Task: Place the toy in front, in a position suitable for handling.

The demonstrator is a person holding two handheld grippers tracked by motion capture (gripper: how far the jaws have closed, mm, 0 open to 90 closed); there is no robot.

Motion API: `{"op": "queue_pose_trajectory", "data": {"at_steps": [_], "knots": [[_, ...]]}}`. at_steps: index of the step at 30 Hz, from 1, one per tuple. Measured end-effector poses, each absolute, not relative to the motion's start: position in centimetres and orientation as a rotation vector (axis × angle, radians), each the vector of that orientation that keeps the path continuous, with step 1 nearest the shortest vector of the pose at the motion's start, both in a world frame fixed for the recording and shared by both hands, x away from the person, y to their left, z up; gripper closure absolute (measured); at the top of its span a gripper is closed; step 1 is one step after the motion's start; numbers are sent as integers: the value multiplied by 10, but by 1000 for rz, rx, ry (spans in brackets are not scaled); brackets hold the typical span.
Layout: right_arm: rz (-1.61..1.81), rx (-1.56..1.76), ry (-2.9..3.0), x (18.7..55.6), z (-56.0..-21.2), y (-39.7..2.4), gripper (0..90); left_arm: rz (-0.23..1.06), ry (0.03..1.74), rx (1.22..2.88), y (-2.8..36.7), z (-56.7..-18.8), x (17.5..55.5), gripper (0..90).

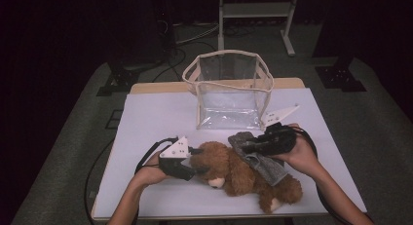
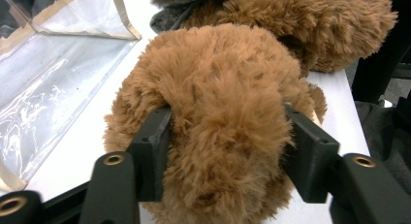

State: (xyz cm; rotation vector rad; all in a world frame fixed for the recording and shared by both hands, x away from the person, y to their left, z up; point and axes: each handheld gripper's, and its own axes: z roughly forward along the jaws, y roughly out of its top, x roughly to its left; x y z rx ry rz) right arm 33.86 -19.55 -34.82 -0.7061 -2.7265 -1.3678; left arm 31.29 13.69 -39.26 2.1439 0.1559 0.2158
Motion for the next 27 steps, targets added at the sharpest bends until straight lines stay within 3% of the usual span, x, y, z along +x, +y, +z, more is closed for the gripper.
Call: {"op": "queue_pose_trajectory", "data": {"at_steps": [5,10,15,17,23,27], "knots": [[-1390,-699,-2714,328,-362,-198,700,203,139,2177,132,-379,315,258],[-1389,-576,-2710,314,-363,-178,702,176,84,2178,113,-369,316,213],[-1407,-550,-2779,303,-359,-174,700,140,62,2226,104,-380,317,251],[-1474,-586,-2736,303,-357,-192,701,124,82,2208,110,-382,314,289],[-1515,-745,-2710,303,-351,-234,700,131,92,2201,112,-384,311,282],[-1527,-765,-2703,300,-351,-238,699,152,93,2218,109,-382,310,261]]}}
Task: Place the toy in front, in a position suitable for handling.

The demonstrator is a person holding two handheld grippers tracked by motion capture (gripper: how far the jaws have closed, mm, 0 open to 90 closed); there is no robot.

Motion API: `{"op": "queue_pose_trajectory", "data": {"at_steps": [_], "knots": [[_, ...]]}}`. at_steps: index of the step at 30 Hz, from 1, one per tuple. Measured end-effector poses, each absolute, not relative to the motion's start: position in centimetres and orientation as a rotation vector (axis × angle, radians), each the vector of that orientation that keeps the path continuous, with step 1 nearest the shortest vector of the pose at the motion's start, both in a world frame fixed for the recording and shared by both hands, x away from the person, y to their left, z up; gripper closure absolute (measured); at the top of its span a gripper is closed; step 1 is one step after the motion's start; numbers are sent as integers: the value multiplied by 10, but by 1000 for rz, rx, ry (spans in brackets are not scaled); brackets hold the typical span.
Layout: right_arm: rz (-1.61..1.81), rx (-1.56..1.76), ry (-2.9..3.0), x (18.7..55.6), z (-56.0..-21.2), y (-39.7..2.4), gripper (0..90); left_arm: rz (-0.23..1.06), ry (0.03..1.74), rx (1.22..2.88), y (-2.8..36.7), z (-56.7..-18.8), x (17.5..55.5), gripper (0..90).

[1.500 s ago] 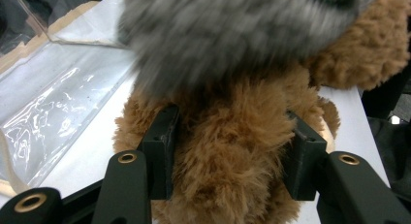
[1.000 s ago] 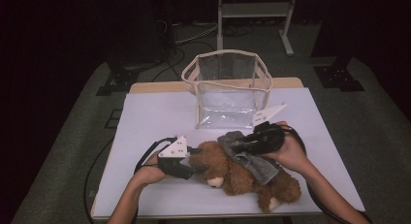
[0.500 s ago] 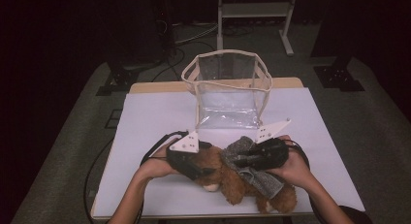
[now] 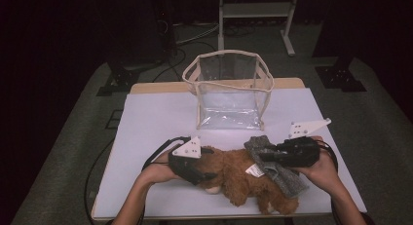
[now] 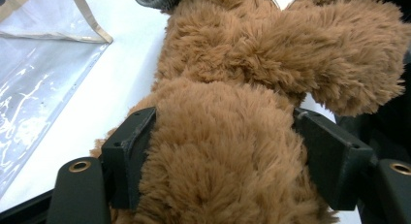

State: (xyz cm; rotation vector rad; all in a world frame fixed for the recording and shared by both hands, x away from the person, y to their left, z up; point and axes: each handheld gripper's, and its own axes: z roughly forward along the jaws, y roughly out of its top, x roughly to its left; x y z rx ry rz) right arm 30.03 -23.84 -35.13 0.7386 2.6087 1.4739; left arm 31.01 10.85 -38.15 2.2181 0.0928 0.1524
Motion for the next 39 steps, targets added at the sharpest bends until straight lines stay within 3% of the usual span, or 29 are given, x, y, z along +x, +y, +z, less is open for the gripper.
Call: {"op": "queue_pose_trajectory", "data": {"at_steps": [23,39], "knots": [[1412,570,2676,293,-354,-178,677,212,83,2235,101,-384,308,166],[1406,759,2572,298,-355,-241,679,224,110,2227,110,-381,311,169]]}}
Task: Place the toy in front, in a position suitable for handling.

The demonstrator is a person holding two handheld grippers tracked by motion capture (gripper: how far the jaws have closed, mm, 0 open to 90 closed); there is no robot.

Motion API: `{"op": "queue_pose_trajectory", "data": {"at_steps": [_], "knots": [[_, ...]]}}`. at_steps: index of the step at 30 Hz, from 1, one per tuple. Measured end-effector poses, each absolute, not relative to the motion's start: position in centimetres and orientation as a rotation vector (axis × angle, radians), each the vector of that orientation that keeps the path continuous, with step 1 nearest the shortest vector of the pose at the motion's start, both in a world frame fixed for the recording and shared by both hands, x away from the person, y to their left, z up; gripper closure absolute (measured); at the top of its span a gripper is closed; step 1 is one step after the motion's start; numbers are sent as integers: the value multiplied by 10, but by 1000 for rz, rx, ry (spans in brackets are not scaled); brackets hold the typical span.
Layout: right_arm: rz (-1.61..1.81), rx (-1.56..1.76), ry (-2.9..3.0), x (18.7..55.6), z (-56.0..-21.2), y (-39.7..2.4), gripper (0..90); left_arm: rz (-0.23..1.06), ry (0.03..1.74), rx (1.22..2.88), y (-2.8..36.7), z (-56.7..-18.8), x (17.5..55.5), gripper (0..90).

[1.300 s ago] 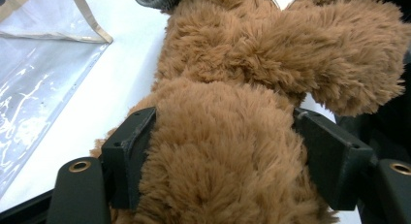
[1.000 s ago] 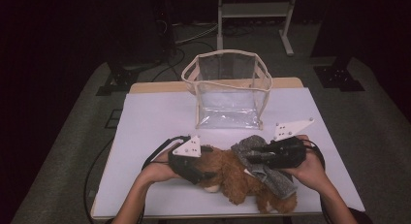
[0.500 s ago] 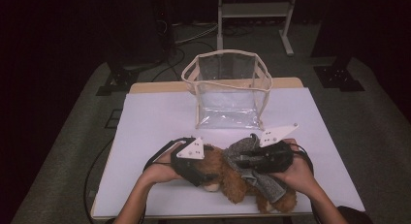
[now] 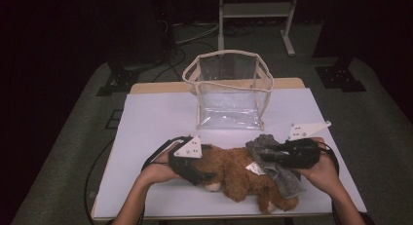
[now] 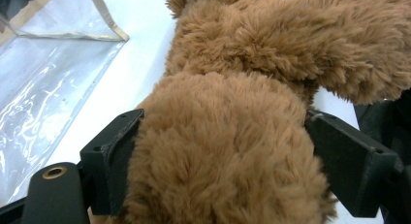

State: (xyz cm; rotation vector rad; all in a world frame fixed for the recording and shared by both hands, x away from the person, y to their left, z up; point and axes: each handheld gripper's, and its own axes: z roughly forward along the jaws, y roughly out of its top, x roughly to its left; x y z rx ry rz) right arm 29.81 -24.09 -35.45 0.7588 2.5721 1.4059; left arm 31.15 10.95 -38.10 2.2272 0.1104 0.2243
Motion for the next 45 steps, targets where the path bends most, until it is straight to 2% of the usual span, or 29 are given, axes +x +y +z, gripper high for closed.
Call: {"op": "queue_pose_trajectory", "data": {"at_steps": [5,17,26,34,45], "knots": [[1442,808,2565,303,-358,-250,678,223,116,2227,111,-381,312,169],[1449,621,2629,285,-352,-211,676,229,120,2230,110,-381,311,167],[1452,765,2549,273,-362,-250,675,235,169,2239,114,-379,314,103],[1490,859,2515,264,-371,-274,673,228,196,2241,117,-382,315,91],[1498,765,2584,291,-362,-239,672,238,167,2259,116,-384,312,106]]}}
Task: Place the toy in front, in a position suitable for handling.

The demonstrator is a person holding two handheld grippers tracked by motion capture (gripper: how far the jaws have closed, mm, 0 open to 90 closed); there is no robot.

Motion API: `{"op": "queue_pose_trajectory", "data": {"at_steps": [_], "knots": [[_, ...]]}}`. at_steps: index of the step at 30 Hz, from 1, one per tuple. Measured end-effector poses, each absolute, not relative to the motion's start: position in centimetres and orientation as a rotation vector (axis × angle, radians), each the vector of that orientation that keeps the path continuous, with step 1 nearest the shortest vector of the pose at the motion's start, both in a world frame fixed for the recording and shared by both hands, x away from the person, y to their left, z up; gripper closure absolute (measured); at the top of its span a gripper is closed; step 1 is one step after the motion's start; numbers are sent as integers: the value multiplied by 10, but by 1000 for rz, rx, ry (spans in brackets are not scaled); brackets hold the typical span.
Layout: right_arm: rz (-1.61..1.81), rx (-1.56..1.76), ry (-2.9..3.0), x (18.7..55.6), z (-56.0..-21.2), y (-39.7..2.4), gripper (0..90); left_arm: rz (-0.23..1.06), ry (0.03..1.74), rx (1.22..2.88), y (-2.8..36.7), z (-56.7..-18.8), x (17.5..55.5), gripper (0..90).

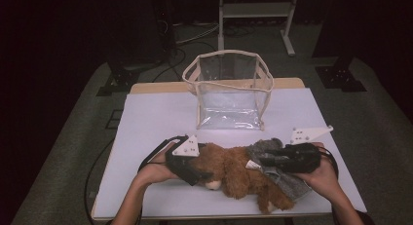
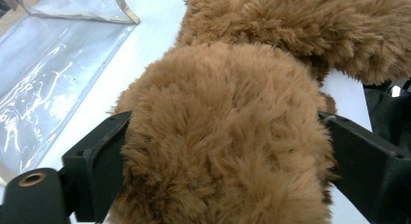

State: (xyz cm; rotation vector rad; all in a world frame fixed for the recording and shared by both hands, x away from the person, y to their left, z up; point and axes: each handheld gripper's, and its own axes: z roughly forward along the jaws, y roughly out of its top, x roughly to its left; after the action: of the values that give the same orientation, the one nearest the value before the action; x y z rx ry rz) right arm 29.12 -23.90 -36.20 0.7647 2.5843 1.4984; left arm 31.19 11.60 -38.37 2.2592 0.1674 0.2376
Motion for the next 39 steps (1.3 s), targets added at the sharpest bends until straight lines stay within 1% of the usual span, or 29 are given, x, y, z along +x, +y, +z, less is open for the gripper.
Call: {"op": "queue_pose_trajectory", "data": {"at_steps": [6,10,12,15,17,20,25,28,30,34,39], "knots": [[1499,678,2638,308,-355,-204,672,241,160,2265,116,-383,311,115],[1468,613,2674,312,-352,-188,671,234,158,2258,122,-381,312,141],[1456,607,2680,314,-350,-186,672,224,174,2245,125,-379,313,174],[1464,610,2690,318,-347,-185,677,215,162,2227,127,-379,313,299],[1478,597,2710,322,-346,-179,679,223,150,2227,127,-380,311,329],[1482,561,2739,326,-344,-163,681,218,157,2217,127,-380,312,339],[1443,473,2811,332,-345,-126,681,211,150,2214,127,-380,312,340],[1427,456,2835,336,-346,-112,681,210,154,2219,127,-380,311,339],[1425,465,2837,336,-346,-111,682,207,154,2215,128,-381,311,339],[1420,493,2809,332,-344,-126,683,213,157,2220,126,-380,311,338],[1425,571,2757,323,-347,-163,683,215,161,2224,126,-379,311,335]]}}
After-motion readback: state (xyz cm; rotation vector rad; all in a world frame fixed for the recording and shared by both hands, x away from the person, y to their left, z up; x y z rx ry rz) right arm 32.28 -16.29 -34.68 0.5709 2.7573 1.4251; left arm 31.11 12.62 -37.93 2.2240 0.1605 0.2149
